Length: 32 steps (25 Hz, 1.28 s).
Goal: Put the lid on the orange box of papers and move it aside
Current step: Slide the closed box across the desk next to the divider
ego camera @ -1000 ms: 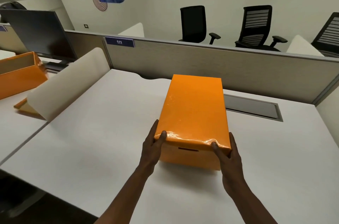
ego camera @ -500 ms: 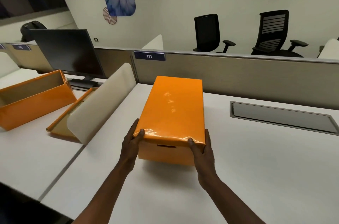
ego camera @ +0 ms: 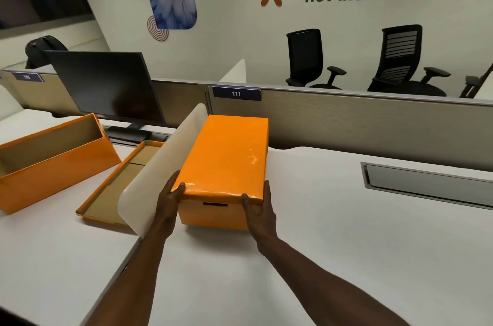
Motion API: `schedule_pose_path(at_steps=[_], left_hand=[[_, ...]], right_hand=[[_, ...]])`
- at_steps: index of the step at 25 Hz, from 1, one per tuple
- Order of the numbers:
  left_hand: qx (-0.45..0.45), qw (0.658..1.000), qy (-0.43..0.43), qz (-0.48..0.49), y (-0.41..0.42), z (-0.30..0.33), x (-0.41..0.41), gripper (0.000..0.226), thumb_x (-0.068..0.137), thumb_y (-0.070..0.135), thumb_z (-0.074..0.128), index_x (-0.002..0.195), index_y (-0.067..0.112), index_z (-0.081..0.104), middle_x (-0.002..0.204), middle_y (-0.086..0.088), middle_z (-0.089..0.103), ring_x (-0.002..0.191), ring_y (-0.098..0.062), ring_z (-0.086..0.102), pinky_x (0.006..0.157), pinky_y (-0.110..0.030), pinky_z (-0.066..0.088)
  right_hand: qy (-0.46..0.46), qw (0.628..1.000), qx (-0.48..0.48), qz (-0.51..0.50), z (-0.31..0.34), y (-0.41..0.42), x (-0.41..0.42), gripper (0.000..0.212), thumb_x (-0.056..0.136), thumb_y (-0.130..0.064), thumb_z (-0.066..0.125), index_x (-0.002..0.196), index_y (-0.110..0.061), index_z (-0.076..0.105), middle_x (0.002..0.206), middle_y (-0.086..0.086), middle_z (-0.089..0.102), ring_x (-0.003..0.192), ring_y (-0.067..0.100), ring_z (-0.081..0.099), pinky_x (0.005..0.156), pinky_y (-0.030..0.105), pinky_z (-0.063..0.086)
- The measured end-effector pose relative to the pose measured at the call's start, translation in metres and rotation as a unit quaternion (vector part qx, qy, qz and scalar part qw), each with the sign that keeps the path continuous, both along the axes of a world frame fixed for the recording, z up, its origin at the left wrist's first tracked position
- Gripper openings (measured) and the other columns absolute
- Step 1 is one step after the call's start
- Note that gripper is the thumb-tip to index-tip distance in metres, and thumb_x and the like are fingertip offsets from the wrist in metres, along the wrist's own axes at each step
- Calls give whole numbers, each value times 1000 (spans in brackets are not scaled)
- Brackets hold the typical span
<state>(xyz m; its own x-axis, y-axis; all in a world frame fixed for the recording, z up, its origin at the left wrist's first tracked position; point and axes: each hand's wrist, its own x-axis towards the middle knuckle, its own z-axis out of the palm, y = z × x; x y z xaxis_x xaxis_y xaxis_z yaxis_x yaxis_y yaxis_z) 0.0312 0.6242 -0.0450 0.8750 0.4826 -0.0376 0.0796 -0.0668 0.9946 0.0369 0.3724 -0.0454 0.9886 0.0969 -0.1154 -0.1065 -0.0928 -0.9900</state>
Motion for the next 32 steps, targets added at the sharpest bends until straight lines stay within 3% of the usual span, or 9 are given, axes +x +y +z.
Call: schedule_pose_path(at_steps=[6, 11, 15, 18, 21, 24, 27, 30, 32], left_hand=[[21, 1000, -3, -6, 18, -16, -1, 56, 96, 35, 62, 149, 34, 43, 151, -2, 46, 130, -25, 47, 107, -45, 43], [38, 999, 1, 22, 34, -12, 3, 57, 93, 31, 67, 147, 31, 48, 147, -7, 51, 129, -32, 51, 105, -52, 46], [97, 993, 31, 58, 30, -8, 4, 56, 92, 32, 69, 145, 26, 50, 144, -11, 55, 129, -35, 52, 106, -57, 46], [250, 960, 8, 126, 9, -2, -1, 59, 91, 34, 69, 145, 17, 50, 145, -16, 54, 135, -38, 49, 111, -56, 41], [471, 880, -59, 0, -18, -1, -9, 73, 87, 56, 65, 149, 22, 46, 156, -7, 44, 150, -30, 31, 121, -55, 26], [551, 815, -31, -177, -40, -3, -12, 89, 82, 81, 45, 154, 28, 38, 165, -2, 30, 155, -25, 19, 126, -54, 8], [542, 817, -2, -195, -43, 10, -12, 87, 83, 81, 33, 152, 28, 42, 164, -4, 31, 155, -26, 22, 126, -53, 9], [521, 827, 30, -208, -58, 33, -6, 78, 82, 69, 56, 147, 27, 50, 164, -5, 33, 155, -26, 20, 126, -51, 9], [511, 831, -25, -219, -101, 60, 12, 71, 83, 57, 66, 146, 27, 52, 163, -5, 33, 156, -25, 18, 127, -49, 10]], right_hand=[[-27, 999, -38, 11, -17, 12, -1, 88, 87, -57, 64, 155, -41, 9, 156, -4, 39, 136, 25, 46, 104, 44, 48], [-61, 994, -82, 43, -15, 16, -3, 93, 83, -56, 71, 154, -36, 13, 154, -3, 42, 135, 22, 48, 99, 32, 47], [-128, 970, -196, 62, -17, 4, 6, 101, 83, -61, 66, 158, -30, 6, 166, -1, 18, 149, 21, 27, 112, 40, 35], [-239, 913, -313, 104, -20, -3, 13, 92, 90, -65, 52, 159, -29, 5, 169, 1, 0, 153, 23, 15, 117, 46, 30], [-266, 886, -353, 138, -21, -6, 15, 79, 94, -63, 45, 159, -31, 12, 169, 2, -1, 152, 26, 20, 116, 46, 36], [-274, 883, -351, 147, -22, -13, 18, 78, 94, -64, 43, 159, -32, 13, 169, 1, 2, 151, 26, 22, 116, 45, 36], [-267, 872, -378, 159, -12, -33, 23, 80, 93, -68, 42, 159, -35, 10, 168, 0, 6, 153, 23, 19, 118, 45, 30], [-266, 869, -399, 122, 0, -65, 33, 85, 91, -73, 36, 159, -32, 7, 168, 3, 9, 153, 23, 16, 119, 42, 24], [-271, 867, -409, 86, 13, -97, 46, 87, 91, -71, 38, 160, -25, 10, 167, 9, 15, 153, 26, 18, 119, 41, 23]])
